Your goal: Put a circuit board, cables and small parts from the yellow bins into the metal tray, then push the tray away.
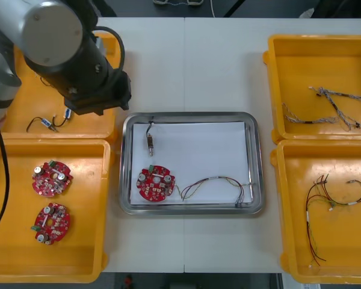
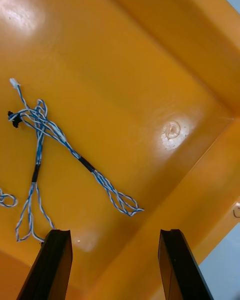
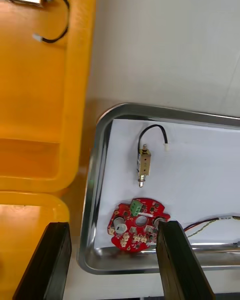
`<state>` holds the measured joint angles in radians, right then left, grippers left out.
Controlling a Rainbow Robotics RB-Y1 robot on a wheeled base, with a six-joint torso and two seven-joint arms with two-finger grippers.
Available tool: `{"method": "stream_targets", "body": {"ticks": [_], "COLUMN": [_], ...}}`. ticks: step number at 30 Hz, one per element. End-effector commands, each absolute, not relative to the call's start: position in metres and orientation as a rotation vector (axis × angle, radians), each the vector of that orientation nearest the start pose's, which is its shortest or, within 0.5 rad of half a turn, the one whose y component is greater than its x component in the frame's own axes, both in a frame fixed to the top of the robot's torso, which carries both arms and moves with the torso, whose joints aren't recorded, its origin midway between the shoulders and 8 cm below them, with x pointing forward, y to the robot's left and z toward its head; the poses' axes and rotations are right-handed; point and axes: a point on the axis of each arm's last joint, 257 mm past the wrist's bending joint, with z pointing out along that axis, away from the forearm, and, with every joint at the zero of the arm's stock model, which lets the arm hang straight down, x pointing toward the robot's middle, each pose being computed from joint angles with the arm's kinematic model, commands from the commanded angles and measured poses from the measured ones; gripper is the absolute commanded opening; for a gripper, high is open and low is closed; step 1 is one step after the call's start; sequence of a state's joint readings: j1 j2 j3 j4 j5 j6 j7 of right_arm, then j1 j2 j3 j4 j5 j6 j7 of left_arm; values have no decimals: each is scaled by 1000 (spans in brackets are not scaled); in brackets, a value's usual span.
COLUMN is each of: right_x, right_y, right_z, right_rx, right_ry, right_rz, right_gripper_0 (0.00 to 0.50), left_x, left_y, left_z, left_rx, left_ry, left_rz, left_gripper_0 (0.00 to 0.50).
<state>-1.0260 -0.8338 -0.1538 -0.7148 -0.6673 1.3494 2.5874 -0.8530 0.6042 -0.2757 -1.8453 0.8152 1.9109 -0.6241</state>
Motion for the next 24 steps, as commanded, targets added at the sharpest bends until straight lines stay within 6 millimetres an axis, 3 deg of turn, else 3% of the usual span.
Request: {"method": "stream_targets", "body": {"ticks": [1,8,14,19,24], "right_x": [621,634,642,645,645], "right_y": [-482,-481,-468,-458,-463], "right_z": [-75,-83,-92,-97,-106], "right_rx": [-882,-873,-872,-884,-857], "right_ry": [2292,2267,2256,2254,2264], "right_rz": [-352,-359,-340,-327,-327], "right_gripper_0": [500,500,500,500,500], "left_x": [493,506,517,522,530], "left_y": [203,246,282,304,321], "left_z": [-76,-72,-68,-67,-70], "left_rx": [-397,-466,-523,-521,-472], "left_ry": [2650,2666,2691,2726,2751], "left_rz": [-207,-161,-120,-93,-65], "left_gripper_0": [500,500,500,500,500]}}
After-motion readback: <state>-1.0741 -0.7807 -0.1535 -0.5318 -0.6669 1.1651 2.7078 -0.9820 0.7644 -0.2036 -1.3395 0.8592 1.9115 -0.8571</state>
